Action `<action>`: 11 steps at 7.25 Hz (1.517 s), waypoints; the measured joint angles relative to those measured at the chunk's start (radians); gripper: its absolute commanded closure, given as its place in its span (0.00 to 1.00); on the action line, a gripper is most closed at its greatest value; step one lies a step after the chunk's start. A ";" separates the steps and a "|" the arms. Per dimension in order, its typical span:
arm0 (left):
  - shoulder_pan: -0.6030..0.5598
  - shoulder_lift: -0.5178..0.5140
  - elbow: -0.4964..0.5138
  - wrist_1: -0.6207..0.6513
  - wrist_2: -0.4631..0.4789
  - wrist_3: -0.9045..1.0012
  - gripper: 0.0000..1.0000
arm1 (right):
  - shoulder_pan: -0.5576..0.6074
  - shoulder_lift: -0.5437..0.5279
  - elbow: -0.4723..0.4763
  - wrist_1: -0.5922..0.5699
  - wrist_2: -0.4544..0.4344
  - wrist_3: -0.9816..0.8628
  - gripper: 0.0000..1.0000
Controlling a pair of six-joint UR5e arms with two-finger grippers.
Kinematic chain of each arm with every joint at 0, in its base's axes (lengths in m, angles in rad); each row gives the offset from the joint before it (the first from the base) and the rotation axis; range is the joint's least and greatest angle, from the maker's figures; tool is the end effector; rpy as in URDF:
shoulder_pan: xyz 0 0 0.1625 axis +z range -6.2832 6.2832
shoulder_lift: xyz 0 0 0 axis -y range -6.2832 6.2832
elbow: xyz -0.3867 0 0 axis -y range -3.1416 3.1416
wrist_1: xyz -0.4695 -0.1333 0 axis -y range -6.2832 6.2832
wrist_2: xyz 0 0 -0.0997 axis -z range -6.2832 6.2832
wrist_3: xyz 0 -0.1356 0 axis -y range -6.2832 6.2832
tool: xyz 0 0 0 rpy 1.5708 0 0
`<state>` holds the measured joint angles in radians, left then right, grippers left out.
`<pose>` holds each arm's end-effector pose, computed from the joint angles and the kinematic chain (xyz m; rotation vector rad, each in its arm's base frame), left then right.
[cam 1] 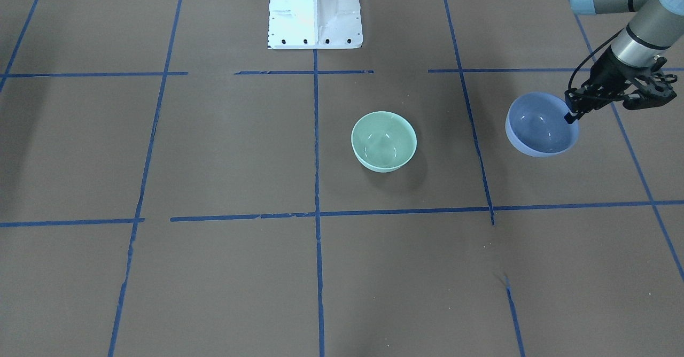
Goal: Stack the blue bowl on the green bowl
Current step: 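Lift the blue-grey bowl with the left gripper and carry it over the green bowl, then lower the blue-grey bowl into the green bowl and open the left gripper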
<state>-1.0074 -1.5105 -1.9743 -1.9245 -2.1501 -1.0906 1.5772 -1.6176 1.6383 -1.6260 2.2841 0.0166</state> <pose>0.2535 -0.5118 0.4135 0.0498 0.8760 -0.2914 0.0481 -0.5471 0.6450 -0.0367 -0.7131 0.0343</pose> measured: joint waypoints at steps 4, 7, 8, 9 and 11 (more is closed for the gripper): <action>0.222 -0.340 -0.025 0.222 0.046 -0.483 1.00 | 0.000 0.000 0.000 0.000 0.000 0.000 0.00; 0.347 -0.448 0.051 0.235 0.135 -0.639 1.00 | 0.001 0.000 0.000 0.000 0.000 0.000 0.00; 0.370 -0.457 0.069 0.235 0.155 -0.654 1.00 | 0.001 0.000 0.000 0.000 0.000 0.000 0.00; 0.388 -0.461 0.085 0.234 0.164 -0.661 1.00 | 0.001 0.000 0.000 0.000 0.000 0.000 0.00; 0.411 -0.462 0.102 0.233 0.167 -0.668 0.57 | 0.000 -0.001 0.000 0.000 0.000 -0.001 0.00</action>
<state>-0.5968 -1.9726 -1.8722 -1.6918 -1.9827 -1.7583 1.5772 -1.6183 1.6383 -1.6260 2.2841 0.0159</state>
